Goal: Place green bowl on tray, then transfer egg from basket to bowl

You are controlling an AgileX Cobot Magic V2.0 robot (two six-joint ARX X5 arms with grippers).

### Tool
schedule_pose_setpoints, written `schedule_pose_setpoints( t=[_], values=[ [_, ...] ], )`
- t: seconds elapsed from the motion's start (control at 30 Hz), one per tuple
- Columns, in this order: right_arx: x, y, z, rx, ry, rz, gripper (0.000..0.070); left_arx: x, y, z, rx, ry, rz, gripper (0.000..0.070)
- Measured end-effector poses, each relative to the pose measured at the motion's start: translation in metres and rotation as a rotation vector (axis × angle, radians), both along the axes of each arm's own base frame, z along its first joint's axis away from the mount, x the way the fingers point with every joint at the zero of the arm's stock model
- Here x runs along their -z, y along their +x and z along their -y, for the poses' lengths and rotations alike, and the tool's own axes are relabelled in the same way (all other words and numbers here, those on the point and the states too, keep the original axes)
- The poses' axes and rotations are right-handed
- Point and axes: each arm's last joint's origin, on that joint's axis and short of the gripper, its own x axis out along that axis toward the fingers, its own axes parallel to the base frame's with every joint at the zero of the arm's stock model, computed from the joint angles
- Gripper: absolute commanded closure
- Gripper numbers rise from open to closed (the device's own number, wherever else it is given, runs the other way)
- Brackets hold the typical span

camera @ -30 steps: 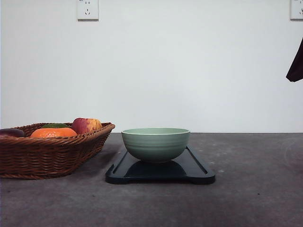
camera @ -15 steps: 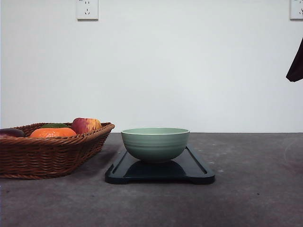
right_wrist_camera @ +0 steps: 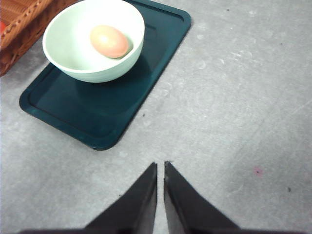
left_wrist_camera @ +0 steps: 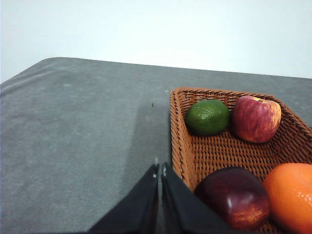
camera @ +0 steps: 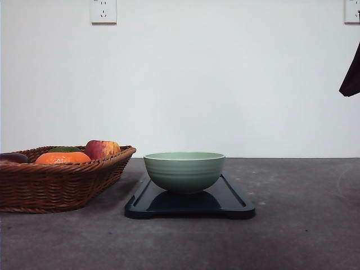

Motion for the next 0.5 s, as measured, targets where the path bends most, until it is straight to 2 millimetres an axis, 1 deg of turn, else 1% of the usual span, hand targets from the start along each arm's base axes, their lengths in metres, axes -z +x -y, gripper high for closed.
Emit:
schedule_pose_setpoints(
  t=[0.5],
  values=[
    [-0.0001, -0.0002, 0.0001, 0.0, 0.0, 0.001, 0.0684, 0.0, 0.0, 0.0, 0.0, 0.0, 0.0, 0.07]
  ],
)
